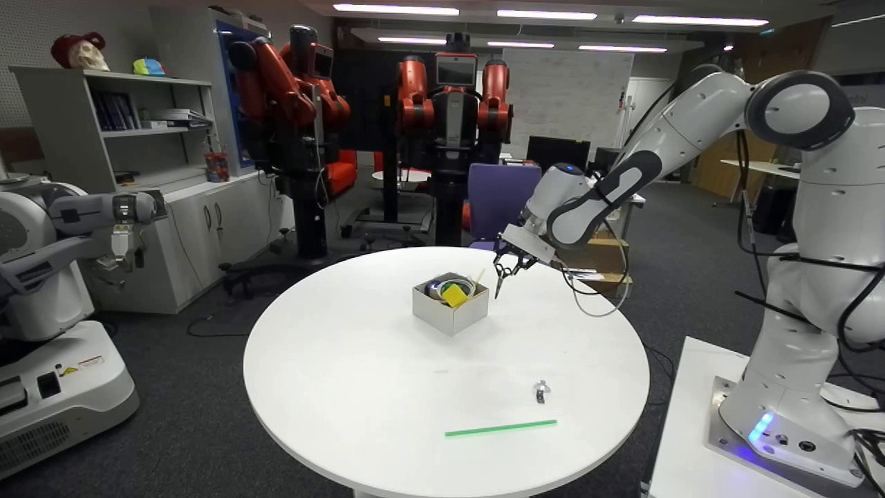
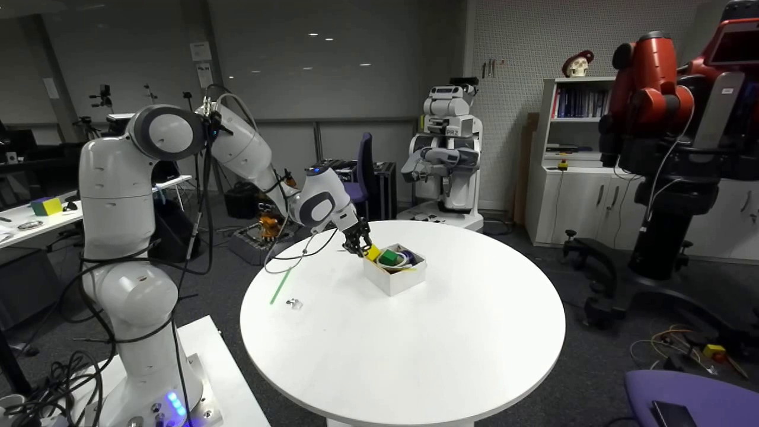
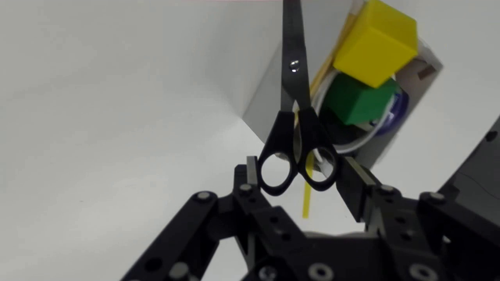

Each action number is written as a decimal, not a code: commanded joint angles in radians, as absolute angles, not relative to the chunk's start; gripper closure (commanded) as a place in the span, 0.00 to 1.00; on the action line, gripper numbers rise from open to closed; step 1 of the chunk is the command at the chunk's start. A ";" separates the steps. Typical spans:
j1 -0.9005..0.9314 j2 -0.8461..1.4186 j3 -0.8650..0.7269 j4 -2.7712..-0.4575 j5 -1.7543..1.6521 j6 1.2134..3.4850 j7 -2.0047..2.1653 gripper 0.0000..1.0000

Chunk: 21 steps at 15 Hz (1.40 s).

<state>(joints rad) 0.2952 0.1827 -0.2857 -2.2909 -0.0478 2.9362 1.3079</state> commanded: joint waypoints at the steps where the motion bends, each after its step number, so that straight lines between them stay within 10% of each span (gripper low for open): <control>1: 0.329 0.224 -0.369 -2.170 -0.145 2.945 1.433 0.70; 21: 0.510 0.670 -0.640 -1.762 -0.398 2.872 1.727 0.70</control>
